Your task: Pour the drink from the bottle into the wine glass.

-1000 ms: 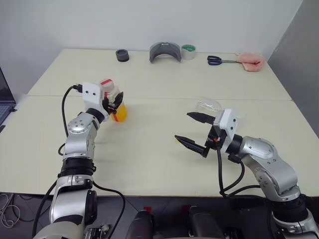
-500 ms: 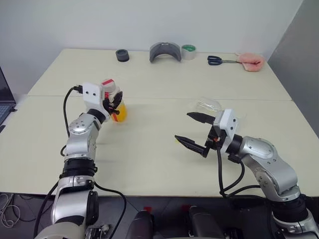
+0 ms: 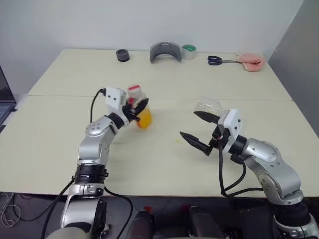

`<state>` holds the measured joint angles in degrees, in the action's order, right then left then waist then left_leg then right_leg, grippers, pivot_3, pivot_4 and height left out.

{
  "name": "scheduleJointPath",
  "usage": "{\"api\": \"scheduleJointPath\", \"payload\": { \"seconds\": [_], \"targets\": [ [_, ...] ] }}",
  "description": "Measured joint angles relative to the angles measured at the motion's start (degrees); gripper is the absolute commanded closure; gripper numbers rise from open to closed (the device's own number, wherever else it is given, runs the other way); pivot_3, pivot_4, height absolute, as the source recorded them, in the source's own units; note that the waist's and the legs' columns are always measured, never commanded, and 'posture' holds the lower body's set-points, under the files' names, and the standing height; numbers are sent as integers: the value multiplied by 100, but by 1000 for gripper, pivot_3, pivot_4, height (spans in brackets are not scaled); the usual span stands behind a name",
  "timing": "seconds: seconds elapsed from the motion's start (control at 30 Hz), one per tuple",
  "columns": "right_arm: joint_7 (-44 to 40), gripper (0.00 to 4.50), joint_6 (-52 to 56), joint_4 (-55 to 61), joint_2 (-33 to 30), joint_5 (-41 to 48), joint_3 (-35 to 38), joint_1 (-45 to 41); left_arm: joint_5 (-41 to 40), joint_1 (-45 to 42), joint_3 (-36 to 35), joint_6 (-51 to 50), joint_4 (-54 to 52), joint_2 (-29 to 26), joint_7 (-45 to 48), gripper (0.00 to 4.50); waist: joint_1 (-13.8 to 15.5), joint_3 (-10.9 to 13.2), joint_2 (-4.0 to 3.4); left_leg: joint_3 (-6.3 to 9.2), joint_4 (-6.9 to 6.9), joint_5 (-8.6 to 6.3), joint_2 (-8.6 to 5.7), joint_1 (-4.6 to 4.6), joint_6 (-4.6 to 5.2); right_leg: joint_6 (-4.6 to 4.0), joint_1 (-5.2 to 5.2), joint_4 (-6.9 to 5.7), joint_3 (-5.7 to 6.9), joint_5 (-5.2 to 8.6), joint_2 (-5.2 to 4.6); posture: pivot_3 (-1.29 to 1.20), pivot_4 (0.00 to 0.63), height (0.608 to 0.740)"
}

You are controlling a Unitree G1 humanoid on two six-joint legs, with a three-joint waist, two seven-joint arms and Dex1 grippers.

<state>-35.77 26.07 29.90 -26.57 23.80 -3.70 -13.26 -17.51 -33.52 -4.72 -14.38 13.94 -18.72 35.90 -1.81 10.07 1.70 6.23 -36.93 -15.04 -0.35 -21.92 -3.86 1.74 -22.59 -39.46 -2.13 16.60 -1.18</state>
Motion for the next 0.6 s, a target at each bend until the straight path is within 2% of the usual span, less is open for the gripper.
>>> {"api": "scheduleJointPath", "payload": {
  "seconds": [0.3,0.43,0.6],
  "targets": [
    [368,0,791,849,-258,542,525,291,-29,-574,789,-21,444,401,1249,2721,-11,1,1,-1,1,0,-1,-1,1,1,2,3,0,0,3,0,150,740],
    [847,0,1397,1099,-151,855,561,93,34,-724,1187,251,643,544,1860,2721,-22,1,0,-3,1,0,0,2,1,1,2,2,-3,0,4,0,150,740],
    [1279,0,1918,1207,-117,1074,585,-199,111,-884,1311,684,919,608,2315,2721,-11,1,1,-1,1,-1,-1,-1,2,1,2,4,-1,0,4,0,150,740]
  ]
}}
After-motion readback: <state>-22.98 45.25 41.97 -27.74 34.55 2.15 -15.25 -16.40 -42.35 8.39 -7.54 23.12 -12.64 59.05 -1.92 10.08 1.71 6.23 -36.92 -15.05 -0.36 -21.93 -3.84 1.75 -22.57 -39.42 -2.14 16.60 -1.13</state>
